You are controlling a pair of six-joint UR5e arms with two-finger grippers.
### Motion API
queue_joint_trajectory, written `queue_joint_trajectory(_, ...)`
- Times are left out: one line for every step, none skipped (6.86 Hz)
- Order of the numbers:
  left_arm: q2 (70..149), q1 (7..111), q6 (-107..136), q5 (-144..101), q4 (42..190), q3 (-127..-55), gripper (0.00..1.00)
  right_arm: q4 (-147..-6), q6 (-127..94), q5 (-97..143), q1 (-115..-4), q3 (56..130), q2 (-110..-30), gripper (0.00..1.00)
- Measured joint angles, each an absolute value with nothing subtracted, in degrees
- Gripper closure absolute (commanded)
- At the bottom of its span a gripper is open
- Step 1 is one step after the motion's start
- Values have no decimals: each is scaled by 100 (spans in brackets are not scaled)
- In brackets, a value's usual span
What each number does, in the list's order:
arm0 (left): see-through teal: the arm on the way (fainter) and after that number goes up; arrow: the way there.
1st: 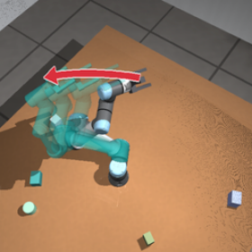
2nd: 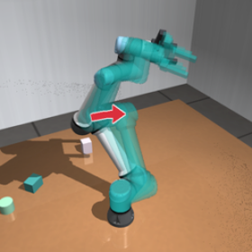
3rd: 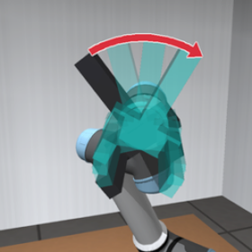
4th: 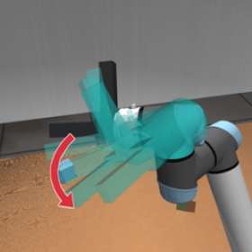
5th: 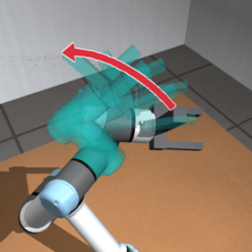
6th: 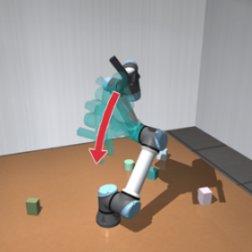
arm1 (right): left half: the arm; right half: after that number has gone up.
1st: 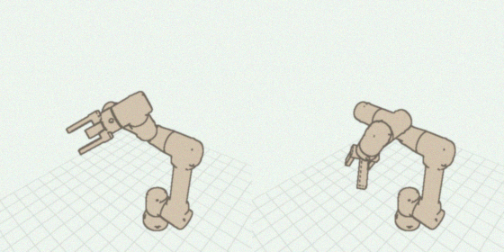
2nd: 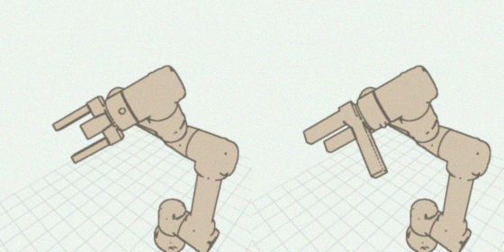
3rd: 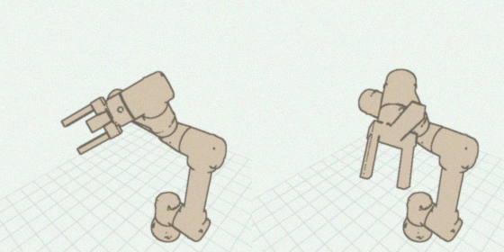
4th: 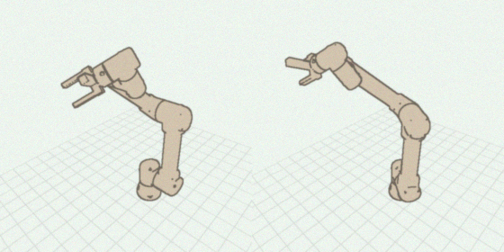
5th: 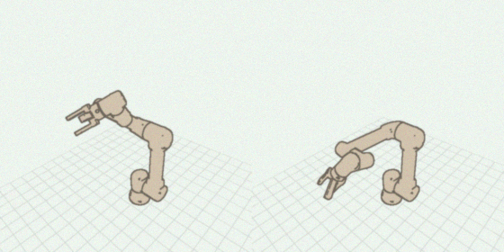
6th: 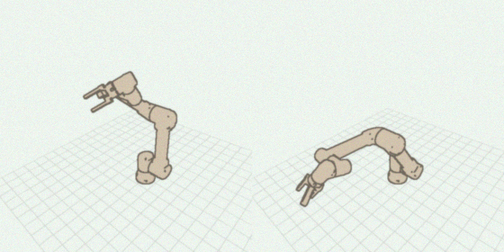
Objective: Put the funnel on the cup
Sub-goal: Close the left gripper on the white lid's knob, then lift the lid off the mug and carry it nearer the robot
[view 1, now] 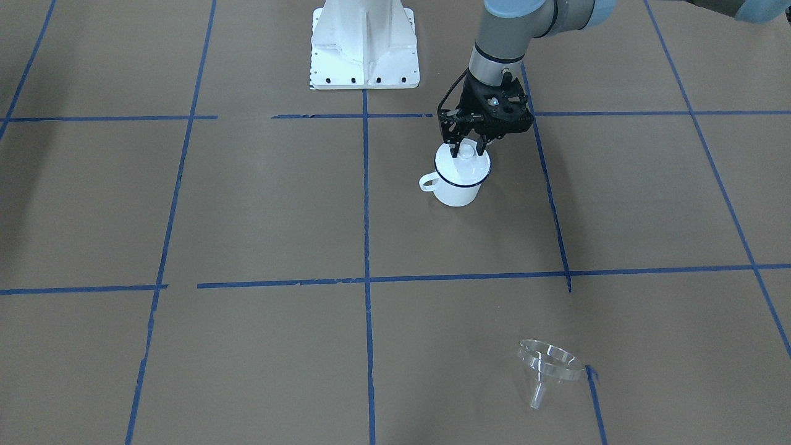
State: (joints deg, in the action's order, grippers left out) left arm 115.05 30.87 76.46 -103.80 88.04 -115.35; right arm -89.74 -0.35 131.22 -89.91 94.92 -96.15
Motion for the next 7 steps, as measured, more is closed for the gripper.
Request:
queue_joint_trajectory(11505,3090,7646,-10380,8801,-11558,100,-8974,-35,13122,-8991,9492,-9615,0)
queue_joint_trajectory(11507,3100,7646,-10380,8799,-11571,100,-8974,-35,13122,-8991,9492,-9615,0)
queue_joint_trajectory(11509,3128,7644,-10380,8799,-11620,100,-8974,-35,13122,-8991,9492,-9615,0)
queue_joint_trajectory(11500,3210,7624,-10384,8780,-11797,100,-8974,-35,13122,-8991,9492,-9615,0)
queue_joint_trajectory(11438,3324,7508,-10400,8632,-12144,100,-8974,-35,13122,-8991,9491,-9615,0)
queue_joint_trajectory(11187,3406,7287,-10425,8438,-12630,100,-8974,-35,13122,-8991,9487,-9615,0)
queue_joint_trajectory(10677,3443,7095,-10443,8439,-13130,100,-8974,-35,13122,-8991,9485,-9615,0)
